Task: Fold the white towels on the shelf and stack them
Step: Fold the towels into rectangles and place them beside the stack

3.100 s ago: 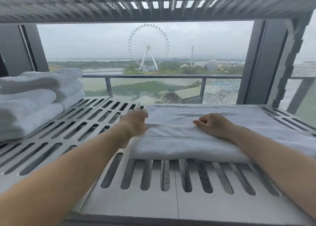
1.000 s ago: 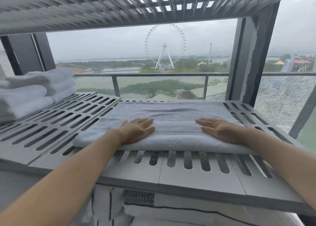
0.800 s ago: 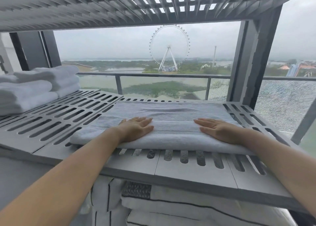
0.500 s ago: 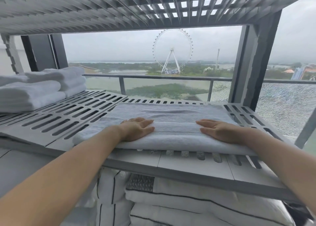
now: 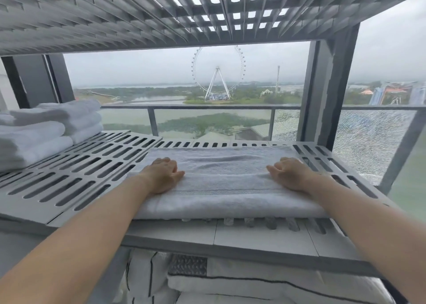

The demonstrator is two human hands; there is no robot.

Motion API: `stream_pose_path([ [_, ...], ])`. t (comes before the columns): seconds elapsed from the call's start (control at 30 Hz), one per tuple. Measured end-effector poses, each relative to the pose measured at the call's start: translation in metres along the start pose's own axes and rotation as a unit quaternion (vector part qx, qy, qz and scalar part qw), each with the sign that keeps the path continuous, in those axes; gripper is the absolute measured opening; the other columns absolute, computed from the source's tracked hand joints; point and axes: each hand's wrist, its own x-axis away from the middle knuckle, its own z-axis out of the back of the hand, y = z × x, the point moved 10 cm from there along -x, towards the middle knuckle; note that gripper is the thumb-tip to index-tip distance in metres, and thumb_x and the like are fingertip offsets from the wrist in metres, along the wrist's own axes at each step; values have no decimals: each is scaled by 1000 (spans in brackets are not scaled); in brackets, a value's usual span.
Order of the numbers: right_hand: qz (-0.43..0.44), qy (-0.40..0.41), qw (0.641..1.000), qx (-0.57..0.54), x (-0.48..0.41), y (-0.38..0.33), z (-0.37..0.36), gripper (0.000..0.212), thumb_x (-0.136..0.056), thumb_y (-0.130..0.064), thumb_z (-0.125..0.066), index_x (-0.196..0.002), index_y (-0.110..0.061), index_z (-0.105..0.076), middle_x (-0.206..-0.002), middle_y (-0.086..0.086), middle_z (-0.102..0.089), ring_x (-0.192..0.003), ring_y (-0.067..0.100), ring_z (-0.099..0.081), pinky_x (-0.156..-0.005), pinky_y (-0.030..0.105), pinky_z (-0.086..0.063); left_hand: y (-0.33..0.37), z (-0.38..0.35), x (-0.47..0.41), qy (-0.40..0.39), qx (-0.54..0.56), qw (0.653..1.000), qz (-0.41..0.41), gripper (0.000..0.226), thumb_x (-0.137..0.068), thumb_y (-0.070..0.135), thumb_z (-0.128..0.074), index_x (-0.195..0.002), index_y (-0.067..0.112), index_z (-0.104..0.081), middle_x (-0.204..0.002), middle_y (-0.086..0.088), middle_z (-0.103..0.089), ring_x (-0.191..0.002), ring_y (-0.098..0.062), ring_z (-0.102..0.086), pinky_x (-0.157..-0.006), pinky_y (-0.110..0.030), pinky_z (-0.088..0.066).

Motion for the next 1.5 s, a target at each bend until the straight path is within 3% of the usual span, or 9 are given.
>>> stream_pose_path([
  [0.1, 28, 32, 999, -6, 2, -6, 8, 46, -93, -46, -29, -60, -17, -41, -63, 1, -51, -58, 18, -44, -56, 31, -34, -2, 3, -4, 7, -25, 999, -27, 25, -95, 50, -31, -89, 28, -38, -82, 6, -54, -72, -12, -50, -66, -31, -40],
  [0.27, 38, 21, 999, 5, 2, -7, 6, 52, -94, -50, -27, -52, -19, -34, -48, -5, -38, -45, 16, -33, -51, 28, -31, 1, -2, -6, 0, -42, 997, -72, 34, -95, 52, -26, -78, 30, -46, -79, 12, -48, -85, -11, -47, -83, -34, -40],
  [0.33, 29, 11, 999, 8, 0, -5, 5, 54, -93, -51, -28, -49, -20, -31, -43, -7, -31, -41, 15, -28, -50, 26, -32, -3, 1, -7, 9, -11, 998, -63, 42, -94, 53, -25, -71, 26, -48, -76, 8, -53, -78, -13, -52, -72, -33, -40],
  [0.4, 28, 17, 999, 11, -3, -4, 8, 54, -93, -51, -29, -48, -20, -30, -42, -6, -30, -40, 16, -27, -49, 26, -31, -6, 5, -8, 22, 0, 998, -54, 44, -94, 54, -24, -67, 26, -45, -69, 5, -55, -66, -11, -52, -59, -30, -34],
  [0.53, 31, 38, 999, 13, -11, -5, 21, 48, -90, -45, -33, -49, -21, -27, -45, -5, -31, -43, 16, -28, -46, 27, -23, -7, 17, -10, 52, -26, 997, -53, 45, -94, 54, -22, -66, 25, -42, -64, 3, -54, -59, -11, -50, -53, -29, -31],
  [0.77, 19, 5, 999, 26, -17, 5, 3, 45, -86, -43, -41, -48, -21, -31, -44, -6, -33, -45, 16, -31, -48, 27, -25, -8, -1, -14, 9, -58, 998, -34, 41, -95, 53, -26, -69, 27, -44, -70, 7, -54, -65, -9, -51, -58, -30, -35],
  [0.97, 27, 40, 999, 1, -22, 3, 23, 45, -85, -42, -38, -47, -21, -26, -41, -8, -26, -42, 15, -24, -45, 26, -20, -11, 19, -18, 65, -49, 996, -38, 42, -93, 55, -23, -71, 26, -44, -67, 5, -55, -62, -9, -52, -54, -29, -32],
  [1.33, 35, 42, 998, 6, -32, 5, 19, 47, -89, -44, -37, -49, -20, -30, -45, -4, -33, -43, 17, -30, -47, 27, -26, -13, 9, -30, 46, -77, 995, -34, 40, -93, 56, -22, -72, 28, -39, -68, 4, -56, -61, -10, -54, -54, -28, -37],
  [1.5, 13, 45, 999, 14, -35, 13, 5, 49, -91, -44, -38, -50, -18, -37, -50, -1, -44, -48, 17, -41, -53, 28, -36, -7, 4, -38, 46, -88, 995, -32, 34, -92, 55, -33, -78, 25, -40, -79, 5, -57, -67, -9, -51, -66, -29, -41],
])
